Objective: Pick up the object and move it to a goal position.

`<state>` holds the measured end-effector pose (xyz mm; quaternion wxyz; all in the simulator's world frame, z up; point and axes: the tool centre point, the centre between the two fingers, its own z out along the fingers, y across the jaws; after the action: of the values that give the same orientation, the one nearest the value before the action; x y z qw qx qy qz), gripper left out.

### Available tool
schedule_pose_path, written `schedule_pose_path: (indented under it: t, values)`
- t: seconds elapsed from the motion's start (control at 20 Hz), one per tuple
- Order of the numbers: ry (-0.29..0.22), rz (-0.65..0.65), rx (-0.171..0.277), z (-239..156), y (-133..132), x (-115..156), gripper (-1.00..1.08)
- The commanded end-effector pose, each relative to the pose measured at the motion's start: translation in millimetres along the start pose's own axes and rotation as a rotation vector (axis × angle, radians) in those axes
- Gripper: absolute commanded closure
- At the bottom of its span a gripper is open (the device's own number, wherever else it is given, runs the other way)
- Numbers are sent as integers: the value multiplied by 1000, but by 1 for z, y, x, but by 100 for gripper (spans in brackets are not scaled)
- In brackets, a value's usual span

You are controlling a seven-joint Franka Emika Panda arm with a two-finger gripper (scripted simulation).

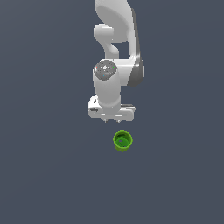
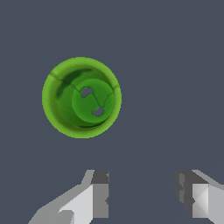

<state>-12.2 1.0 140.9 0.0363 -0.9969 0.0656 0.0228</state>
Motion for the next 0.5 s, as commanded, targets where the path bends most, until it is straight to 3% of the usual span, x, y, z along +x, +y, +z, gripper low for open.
schedule_pose_path:
  t: [0.0, 0.45]
  values:
    - [4, 40, 32, 3, -3, 1, -20]
    - [18, 260, 192, 17, -14, 8, -20]
